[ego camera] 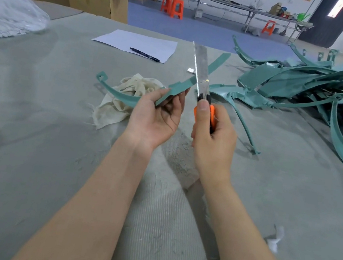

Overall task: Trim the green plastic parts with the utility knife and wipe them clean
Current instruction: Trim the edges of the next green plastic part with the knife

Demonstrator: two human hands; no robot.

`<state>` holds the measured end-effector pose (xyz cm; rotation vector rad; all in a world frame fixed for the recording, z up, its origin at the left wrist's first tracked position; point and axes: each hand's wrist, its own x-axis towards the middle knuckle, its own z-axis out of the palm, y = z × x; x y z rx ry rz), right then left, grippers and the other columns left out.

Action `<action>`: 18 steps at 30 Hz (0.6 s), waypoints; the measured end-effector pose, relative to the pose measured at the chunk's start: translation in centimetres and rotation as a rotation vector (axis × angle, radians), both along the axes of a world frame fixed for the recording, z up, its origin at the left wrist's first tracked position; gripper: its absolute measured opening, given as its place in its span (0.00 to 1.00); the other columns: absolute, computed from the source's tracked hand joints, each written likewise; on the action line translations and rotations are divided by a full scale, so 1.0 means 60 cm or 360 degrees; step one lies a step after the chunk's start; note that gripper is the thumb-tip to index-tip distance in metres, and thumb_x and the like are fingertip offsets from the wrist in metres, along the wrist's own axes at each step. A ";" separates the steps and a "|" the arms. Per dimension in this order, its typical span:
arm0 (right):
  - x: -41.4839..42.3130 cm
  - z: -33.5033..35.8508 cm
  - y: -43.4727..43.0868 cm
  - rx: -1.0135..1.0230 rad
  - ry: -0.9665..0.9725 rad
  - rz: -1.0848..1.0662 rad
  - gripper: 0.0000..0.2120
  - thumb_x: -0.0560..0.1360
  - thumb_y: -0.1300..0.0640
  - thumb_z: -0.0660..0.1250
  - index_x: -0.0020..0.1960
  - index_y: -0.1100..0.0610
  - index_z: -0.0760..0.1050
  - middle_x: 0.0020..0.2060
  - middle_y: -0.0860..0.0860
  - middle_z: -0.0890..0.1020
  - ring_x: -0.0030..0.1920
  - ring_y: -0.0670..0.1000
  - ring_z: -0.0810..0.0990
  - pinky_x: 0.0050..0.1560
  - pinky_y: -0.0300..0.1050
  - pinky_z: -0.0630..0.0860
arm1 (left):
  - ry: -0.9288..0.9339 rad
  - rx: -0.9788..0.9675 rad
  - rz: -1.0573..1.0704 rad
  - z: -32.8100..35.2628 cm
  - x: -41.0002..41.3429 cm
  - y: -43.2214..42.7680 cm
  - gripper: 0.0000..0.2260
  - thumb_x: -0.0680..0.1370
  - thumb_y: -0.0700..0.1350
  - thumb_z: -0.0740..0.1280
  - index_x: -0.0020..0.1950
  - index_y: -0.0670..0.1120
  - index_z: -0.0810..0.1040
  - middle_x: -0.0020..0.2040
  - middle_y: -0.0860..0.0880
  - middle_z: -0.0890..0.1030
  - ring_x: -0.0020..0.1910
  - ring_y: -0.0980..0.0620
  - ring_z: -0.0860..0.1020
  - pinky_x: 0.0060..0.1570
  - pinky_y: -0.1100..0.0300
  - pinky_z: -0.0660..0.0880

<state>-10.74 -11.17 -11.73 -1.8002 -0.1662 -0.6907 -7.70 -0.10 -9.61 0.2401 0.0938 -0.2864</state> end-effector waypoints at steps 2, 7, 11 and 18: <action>0.001 0.000 0.001 -0.0015 0.0004 -0.0005 0.16 0.75 0.35 0.57 0.33 0.42 0.67 0.25 0.47 0.71 0.26 0.49 0.70 0.28 0.52 0.71 | -0.0025 -0.0008 -0.0016 0.003 -0.001 -0.002 0.10 0.76 0.36 0.62 0.55 0.34 0.76 0.40 0.39 0.82 0.30 0.49 0.82 0.27 0.66 0.77; -0.004 -0.002 0.003 -0.0121 -0.0028 0.0044 0.15 0.74 0.36 0.57 0.32 0.40 0.67 0.24 0.43 0.71 0.26 0.44 0.69 0.28 0.42 0.67 | 0.0002 0.0094 0.0015 -0.002 0.010 -0.007 0.08 0.75 0.37 0.61 0.47 0.35 0.78 0.43 0.42 0.81 0.36 0.51 0.81 0.38 0.63 0.80; -0.011 -0.012 0.013 -0.0390 -0.0050 0.0184 0.14 0.74 0.37 0.60 0.40 0.47 0.73 0.24 0.40 0.71 0.28 0.43 0.69 0.31 0.38 0.65 | -0.0063 0.0193 0.0108 -0.007 0.007 -0.010 0.11 0.63 0.37 0.63 0.39 0.33 0.82 0.38 0.41 0.83 0.33 0.51 0.82 0.53 0.63 0.74; -0.005 -0.005 0.001 -0.0303 -0.0014 0.0113 0.17 0.73 0.36 0.58 0.35 0.47 0.68 0.24 0.44 0.71 0.27 0.45 0.69 0.29 0.42 0.66 | 0.0096 0.0219 0.0298 -0.004 0.012 0.001 0.06 0.77 0.37 0.60 0.46 0.37 0.76 0.38 0.43 0.81 0.34 0.52 0.80 0.42 0.63 0.79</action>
